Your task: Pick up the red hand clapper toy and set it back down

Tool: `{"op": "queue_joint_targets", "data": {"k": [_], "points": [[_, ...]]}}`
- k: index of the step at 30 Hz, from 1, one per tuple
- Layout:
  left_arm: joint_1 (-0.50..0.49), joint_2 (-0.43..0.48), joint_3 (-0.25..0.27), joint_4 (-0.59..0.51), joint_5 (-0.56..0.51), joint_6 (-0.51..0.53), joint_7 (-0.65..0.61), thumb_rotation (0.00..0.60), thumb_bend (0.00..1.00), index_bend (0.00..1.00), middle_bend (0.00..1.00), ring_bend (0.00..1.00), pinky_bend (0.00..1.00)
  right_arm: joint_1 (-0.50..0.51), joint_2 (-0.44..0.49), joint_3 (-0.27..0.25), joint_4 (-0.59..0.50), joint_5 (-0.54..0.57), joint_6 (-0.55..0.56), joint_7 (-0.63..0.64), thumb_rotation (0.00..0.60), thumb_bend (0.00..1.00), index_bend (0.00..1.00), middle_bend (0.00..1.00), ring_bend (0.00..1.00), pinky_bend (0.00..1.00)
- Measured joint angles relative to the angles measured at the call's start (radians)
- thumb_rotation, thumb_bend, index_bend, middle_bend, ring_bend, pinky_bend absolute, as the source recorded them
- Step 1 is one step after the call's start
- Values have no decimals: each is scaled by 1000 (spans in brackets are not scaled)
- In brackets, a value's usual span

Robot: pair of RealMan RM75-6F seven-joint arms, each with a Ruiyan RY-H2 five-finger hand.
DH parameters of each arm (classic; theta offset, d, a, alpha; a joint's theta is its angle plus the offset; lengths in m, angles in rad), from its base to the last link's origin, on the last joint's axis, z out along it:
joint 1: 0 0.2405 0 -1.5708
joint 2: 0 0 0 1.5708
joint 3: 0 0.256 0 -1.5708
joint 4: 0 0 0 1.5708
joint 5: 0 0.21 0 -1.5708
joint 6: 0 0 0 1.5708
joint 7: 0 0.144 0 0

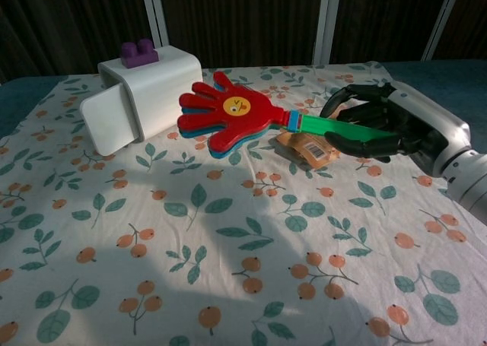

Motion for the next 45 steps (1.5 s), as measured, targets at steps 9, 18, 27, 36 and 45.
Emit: {"op": "queue_joint_targets", "data": {"k": [9,18,27,36,45], "points": [[2,1,2,-2,7,6,-1,600,454,18,0,0,131,42,49,-19,-49,69,-164,-228,600,598,965,823,893,995],[6,3,5,-1,11,12,-2,600,453,24,0,0,131,68,77,-12,-95,188,-272,-547,600,482,298,515,515,670],[4,7,5,-10,2,1,-1,600,451,29,0,0,132,71,158,-3,-173,232,-305,-636,600,264,0,156,120,272],[7,7,8,-13,10,9,6,600,452,32,0,0,132,27,414,-49,-432,238,-265,-875,600,263,0,0,0,0],[10,-6,0,-2,11,24,19,600,452,9,0,0,132,-233,549,-156,-557,101,204,-1071,600,237,0,0,0,0]]}}
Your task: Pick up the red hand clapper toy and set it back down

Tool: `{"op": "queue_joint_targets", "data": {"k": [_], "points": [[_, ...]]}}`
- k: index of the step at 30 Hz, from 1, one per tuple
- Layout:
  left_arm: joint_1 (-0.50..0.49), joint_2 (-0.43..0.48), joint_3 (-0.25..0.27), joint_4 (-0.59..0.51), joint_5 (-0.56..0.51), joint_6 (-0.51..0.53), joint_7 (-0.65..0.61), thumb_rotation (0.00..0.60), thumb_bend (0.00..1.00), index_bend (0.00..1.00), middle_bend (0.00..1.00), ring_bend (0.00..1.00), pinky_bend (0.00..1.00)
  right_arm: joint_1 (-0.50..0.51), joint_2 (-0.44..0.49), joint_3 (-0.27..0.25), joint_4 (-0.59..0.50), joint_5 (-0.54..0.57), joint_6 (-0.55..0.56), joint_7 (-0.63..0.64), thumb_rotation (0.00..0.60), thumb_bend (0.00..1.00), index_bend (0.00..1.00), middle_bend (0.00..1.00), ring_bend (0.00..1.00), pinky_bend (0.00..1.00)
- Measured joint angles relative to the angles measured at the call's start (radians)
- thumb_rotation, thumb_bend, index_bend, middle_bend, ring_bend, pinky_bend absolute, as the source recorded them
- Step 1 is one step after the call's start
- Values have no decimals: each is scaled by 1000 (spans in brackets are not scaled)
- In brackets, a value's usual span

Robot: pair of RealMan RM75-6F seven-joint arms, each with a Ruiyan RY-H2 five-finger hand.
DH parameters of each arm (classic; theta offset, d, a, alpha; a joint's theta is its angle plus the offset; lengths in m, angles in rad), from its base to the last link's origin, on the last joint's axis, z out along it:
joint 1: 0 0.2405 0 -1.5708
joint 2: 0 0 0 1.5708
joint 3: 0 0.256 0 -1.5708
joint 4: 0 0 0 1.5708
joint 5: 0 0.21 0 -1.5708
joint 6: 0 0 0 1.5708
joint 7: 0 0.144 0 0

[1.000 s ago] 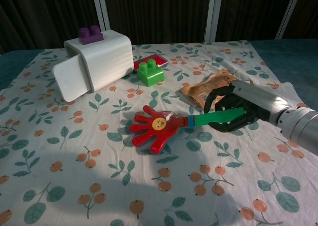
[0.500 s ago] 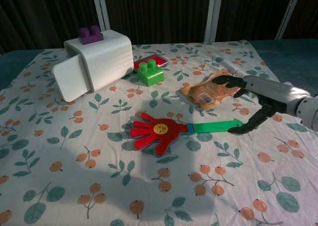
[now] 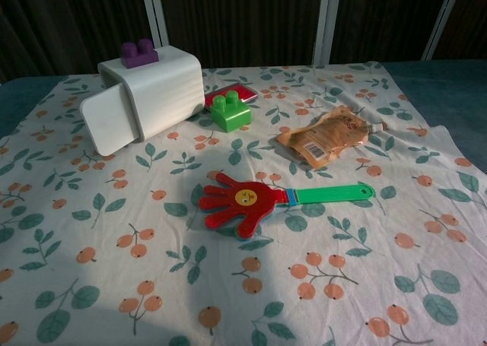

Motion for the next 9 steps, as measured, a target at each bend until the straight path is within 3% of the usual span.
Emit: {"op": "queue_joint_targets", "data": {"k": [4,9], "points": [[1,-6,0,0,1,2,19,600,454,9,0,0,130,-127,18,-33,18,-100,160,-14,600,224,0,0,0,0],[12,-12,0,-5,0,16,57,600,452,9,0,0,130,-151,29,-33,28,-118,165,5,600,224,0,0,0,0]]}}
